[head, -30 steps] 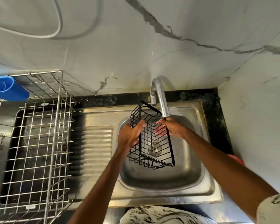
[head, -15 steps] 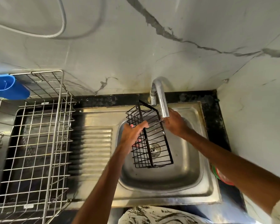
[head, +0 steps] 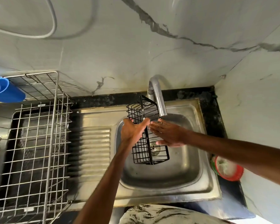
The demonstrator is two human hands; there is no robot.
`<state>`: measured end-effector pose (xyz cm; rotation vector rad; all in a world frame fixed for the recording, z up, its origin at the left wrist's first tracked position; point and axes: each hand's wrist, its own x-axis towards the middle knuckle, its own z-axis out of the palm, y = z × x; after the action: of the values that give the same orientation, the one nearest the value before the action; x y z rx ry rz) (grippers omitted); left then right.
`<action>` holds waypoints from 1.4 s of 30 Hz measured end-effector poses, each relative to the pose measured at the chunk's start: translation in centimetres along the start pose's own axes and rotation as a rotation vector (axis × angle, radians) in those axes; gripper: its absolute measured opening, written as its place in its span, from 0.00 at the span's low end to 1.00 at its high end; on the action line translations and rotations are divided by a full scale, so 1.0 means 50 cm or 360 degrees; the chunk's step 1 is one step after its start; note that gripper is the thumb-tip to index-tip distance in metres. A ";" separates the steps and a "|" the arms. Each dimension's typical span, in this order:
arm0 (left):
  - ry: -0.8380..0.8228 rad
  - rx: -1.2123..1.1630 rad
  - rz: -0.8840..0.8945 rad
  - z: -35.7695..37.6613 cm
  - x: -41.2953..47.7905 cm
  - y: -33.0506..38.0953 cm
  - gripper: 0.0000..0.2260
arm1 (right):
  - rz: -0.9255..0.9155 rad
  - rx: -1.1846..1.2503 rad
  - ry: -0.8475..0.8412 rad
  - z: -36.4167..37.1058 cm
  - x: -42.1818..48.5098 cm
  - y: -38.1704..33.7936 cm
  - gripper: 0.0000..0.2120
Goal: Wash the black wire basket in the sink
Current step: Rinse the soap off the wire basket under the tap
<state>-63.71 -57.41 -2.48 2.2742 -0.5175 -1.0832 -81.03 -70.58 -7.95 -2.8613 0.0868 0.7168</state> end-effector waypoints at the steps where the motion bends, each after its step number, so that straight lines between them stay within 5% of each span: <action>1: 0.0008 0.0034 0.0016 0.000 0.005 -0.006 0.62 | -0.0027 -0.0025 -0.0003 -0.004 0.000 0.008 0.34; 8: -0.0175 0.0016 0.0079 -0.002 0.005 0.004 0.46 | 0.0129 0.0028 -0.0060 -0.117 0.015 0.028 0.30; 13: -0.0033 0.0090 0.0215 0.003 -0.008 0.009 0.63 | 0.0138 -0.0036 0.0026 -0.045 0.003 -0.001 0.36; 19: 0.0026 0.0114 0.0218 0.006 -0.001 -0.006 0.60 | -0.0095 -0.0187 -0.0013 0.020 -0.035 -0.013 0.36; 27: 0.0037 0.0055 0.0259 0.019 -0.025 -0.018 0.49 | 0.0116 -0.0374 0.0112 -0.076 0.019 0.046 0.26; 32: 0.0068 -0.0085 0.0040 0.031 -0.078 -0.012 0.67 | 0.0184 -0.0042 0.0184 -0.015 0.003 -0.025 0.36; 39: -0.0191 -0.0493 -0.0267 0.170 0.122 -0.250 0.53 | 0.0055 -0.0070 0.0107 -0.010 0.003 -0.010 0.35; 42: -0.0112 -0.0370 -0.0235 0.094 0.027 -0.107 0.54 | 0.0091 -0.0033 0.0166 -0.094 0.017 0.018 0.32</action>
<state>-66.07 -55.56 -9.09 2.1020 -0.2393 -1.2309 -78.20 -72.39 -4.44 -2.9260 0.1774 0.5813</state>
